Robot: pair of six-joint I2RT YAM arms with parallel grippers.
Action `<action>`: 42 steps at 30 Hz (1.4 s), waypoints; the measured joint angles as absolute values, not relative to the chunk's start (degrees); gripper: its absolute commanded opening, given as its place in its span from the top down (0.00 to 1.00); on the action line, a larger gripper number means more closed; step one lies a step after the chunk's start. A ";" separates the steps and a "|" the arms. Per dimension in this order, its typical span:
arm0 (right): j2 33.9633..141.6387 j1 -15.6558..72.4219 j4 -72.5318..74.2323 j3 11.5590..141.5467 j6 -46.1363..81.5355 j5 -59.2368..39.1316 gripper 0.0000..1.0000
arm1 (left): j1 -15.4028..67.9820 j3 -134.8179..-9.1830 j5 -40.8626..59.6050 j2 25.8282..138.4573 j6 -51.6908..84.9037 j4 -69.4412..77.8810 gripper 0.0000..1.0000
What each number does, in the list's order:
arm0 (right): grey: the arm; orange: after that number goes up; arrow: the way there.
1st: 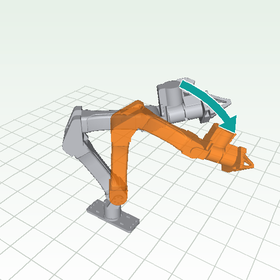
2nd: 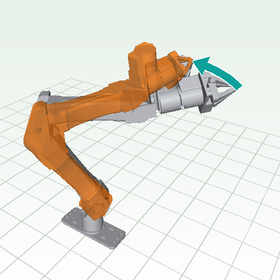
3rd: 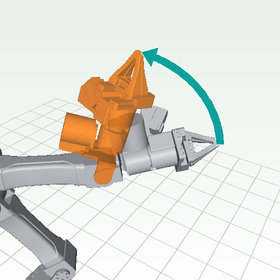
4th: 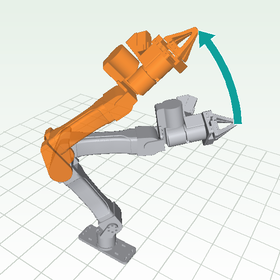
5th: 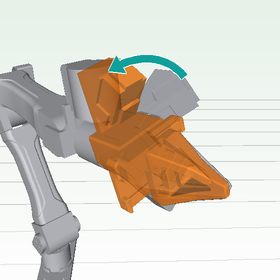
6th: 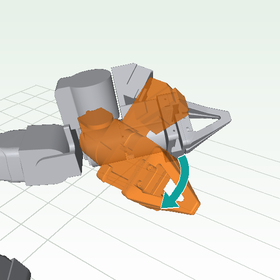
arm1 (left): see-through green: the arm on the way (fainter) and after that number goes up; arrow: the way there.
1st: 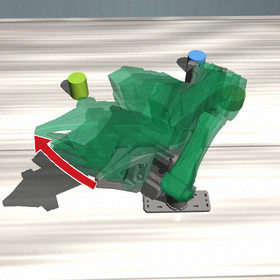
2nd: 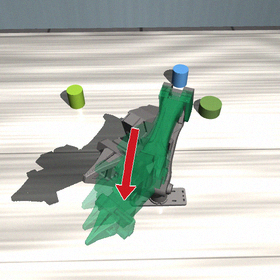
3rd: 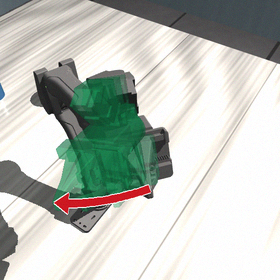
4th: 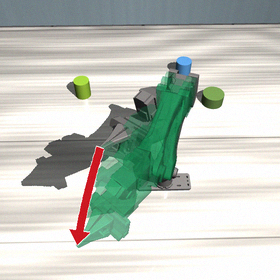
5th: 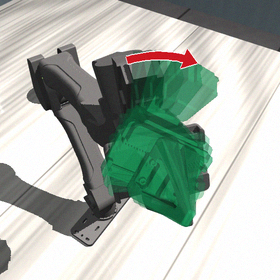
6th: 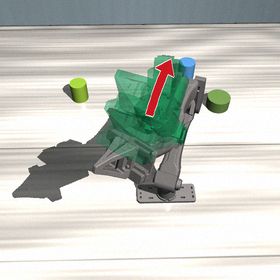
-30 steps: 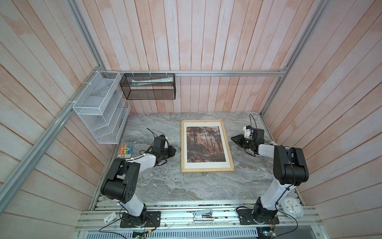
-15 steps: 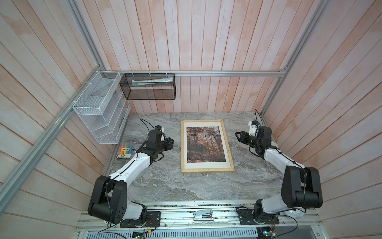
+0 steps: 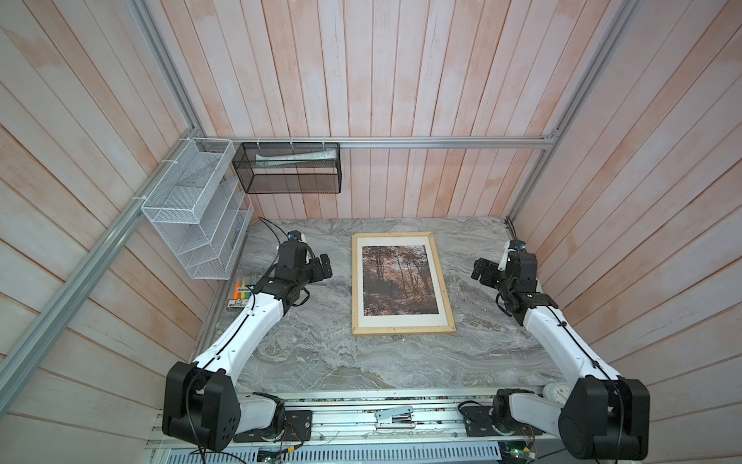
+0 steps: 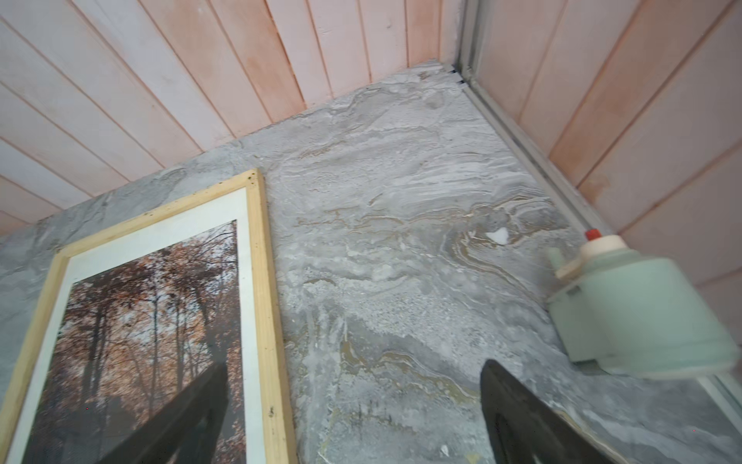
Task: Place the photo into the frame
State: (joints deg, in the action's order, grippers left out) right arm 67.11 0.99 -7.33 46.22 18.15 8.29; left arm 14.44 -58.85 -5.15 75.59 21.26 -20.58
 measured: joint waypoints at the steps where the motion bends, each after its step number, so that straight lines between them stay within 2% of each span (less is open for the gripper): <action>1: 65.54 0.99 -7.81 45.95 18.15 9.85 0.02 | 14.06 -58.96 -5.85 75.37 21.06 -20.99 0.00; 7: 56.40 0.99 -5.82 43.88 17.87 11.31 0.02 | 10.66 -58.61 -12.53 72.20 19.27 -21.06 0.00; 14: 56.34 0.99 -3.88 42.13 16.23 9.50 0.02 | 1.93 -48.53 -19.77 65.69 18.50 -11.03 0.00; 18: 58.35 0.99 -3.40 42.02 16.16 8.14 0.02 | -1.65 -36.47 -19.53 62.39 17.23 -0.82 0.00; 24: 60.03 0.99 -1.87 42.02 16.19 6.85 0.02 | -1.72 -23.42 -17.96 62.19 14.37 16.08 0.00; 32: 60.34 0.99 0.14 41.91 16.14 6.31 0.02 | -1.72 -21.76 -14.22 72.86 11.38 32.67 0.00; 42: 65.19 0.99 5.78 37.52 14.94 4.58 0.02 | -1.72 -11.86 -5.61 78.43 5.63 57.25 0.00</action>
State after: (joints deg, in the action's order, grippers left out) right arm 65.19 0.99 5.78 37.52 14.94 4.58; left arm -1.72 -11.86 -5.61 78.43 5.63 57.25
